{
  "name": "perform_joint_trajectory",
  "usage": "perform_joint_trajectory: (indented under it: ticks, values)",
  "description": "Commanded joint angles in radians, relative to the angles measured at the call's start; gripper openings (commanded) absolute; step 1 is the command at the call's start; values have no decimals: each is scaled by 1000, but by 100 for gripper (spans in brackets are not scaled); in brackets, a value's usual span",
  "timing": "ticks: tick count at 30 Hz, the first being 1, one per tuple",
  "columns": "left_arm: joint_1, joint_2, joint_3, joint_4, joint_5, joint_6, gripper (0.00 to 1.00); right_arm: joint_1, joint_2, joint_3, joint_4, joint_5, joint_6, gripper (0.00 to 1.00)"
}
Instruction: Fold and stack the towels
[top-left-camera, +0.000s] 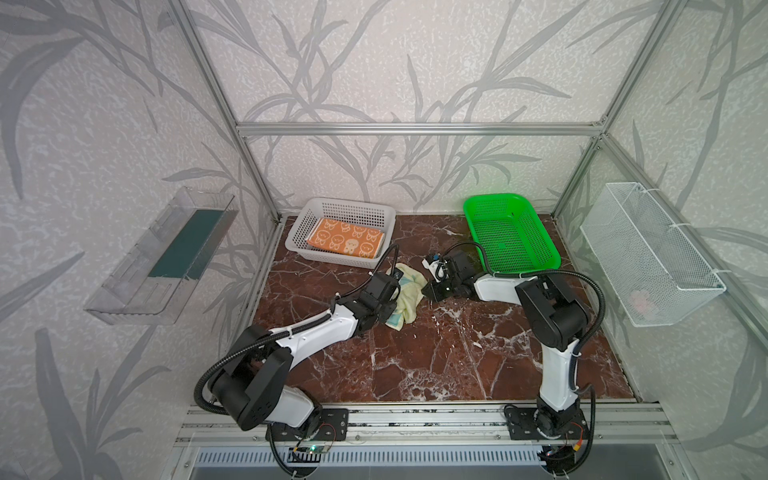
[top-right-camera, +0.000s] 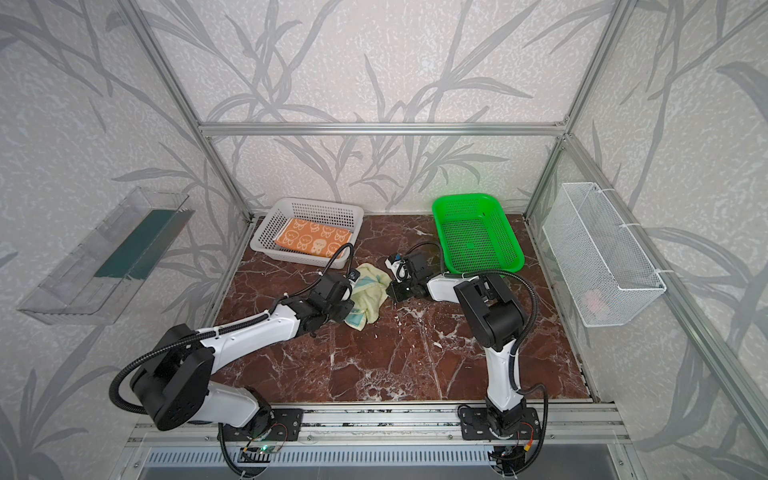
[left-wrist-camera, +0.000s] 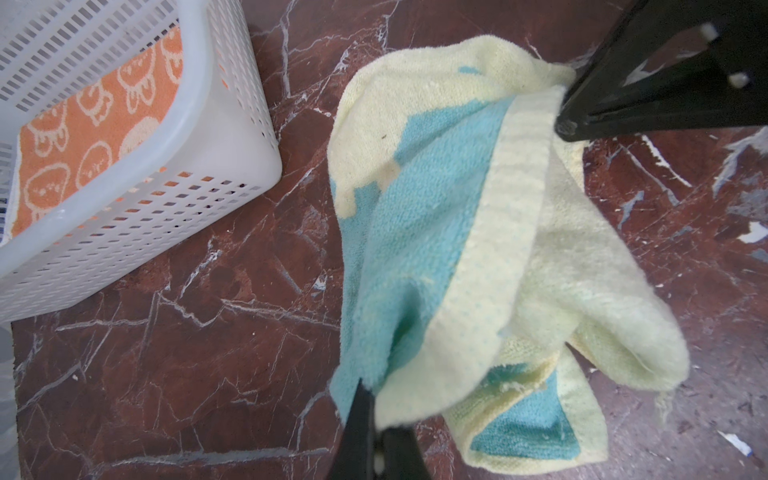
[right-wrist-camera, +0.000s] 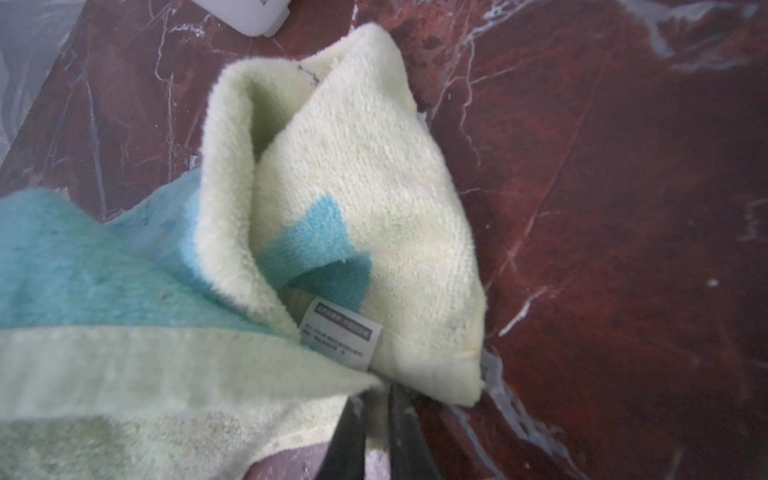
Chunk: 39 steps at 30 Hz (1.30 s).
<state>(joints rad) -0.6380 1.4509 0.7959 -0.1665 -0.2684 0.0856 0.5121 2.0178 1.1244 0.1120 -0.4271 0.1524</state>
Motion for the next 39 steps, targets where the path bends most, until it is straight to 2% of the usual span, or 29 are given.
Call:
perform_joint_trajectory:
  ticks: [1, 3, 11, 18, 25, 31, 39]
  values:
    - [5, 13, 31, -26, -21, -13, 0, 4, 21, -23, 38, -30, 22, 5]
    - [6, 15, 35, -28, -22, -16, 0, 4, 9, -39, 53, -25, 27, 0]
    - [9, 16, 71, -69, 7, -37, 4, 0, -124, -109, 65, 51, 13, 0]
    - [20, 40, 166, -169, 129, -60, 12, -2, -304, -144, -33, 160, -70, 0]
    - [28, 134, 266, -294, 269, -51, 18, -1, -441, -161, -179, 263, -174, 0]
    - [29, 186, 321, -337, 324, -54, 17, -1, -529, -212, -211, 354, -234, 0]
    - [32, 118, 344, -305, 329, -56, 4, -7, -632, -237, -190, 406, -272, 0]
